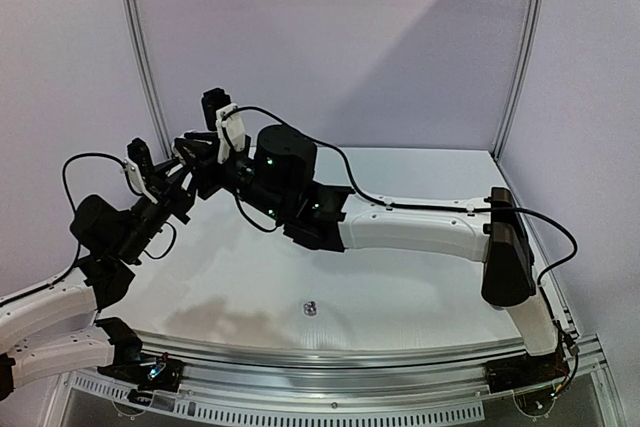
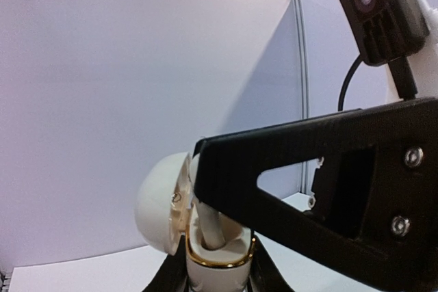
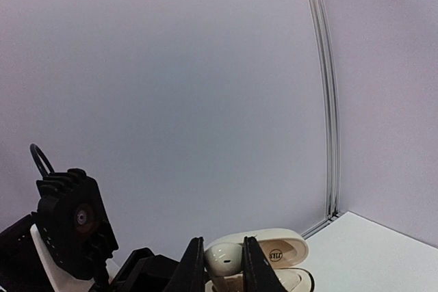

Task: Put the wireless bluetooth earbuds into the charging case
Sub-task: Insert the left earbud into the left side groove of the charging case.

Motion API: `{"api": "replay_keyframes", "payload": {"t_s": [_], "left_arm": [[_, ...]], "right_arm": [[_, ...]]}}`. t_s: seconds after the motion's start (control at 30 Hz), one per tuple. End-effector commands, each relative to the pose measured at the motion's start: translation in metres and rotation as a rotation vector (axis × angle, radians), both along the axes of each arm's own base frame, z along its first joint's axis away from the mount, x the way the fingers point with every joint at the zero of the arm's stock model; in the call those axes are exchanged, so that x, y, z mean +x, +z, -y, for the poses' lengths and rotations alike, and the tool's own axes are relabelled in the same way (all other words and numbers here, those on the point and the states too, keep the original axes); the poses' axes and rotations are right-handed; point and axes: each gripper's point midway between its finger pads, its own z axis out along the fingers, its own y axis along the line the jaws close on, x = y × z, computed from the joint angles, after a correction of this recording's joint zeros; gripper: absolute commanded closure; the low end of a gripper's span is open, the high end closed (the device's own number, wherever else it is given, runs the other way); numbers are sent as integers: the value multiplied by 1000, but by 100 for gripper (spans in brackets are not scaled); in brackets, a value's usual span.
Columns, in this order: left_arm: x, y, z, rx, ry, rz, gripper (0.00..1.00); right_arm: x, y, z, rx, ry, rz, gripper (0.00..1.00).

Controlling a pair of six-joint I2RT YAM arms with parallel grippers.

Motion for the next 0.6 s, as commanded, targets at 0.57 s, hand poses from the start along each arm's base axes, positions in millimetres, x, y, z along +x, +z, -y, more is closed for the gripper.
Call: {"api": "replay_keyframes", "payload": {"t_s": [0.57], "left_arm": [[-12, 25, -11, 4, 49, 176, 100]], "right_arm": [[-8, -6, 3, 88, 110, -123, 100]]}}
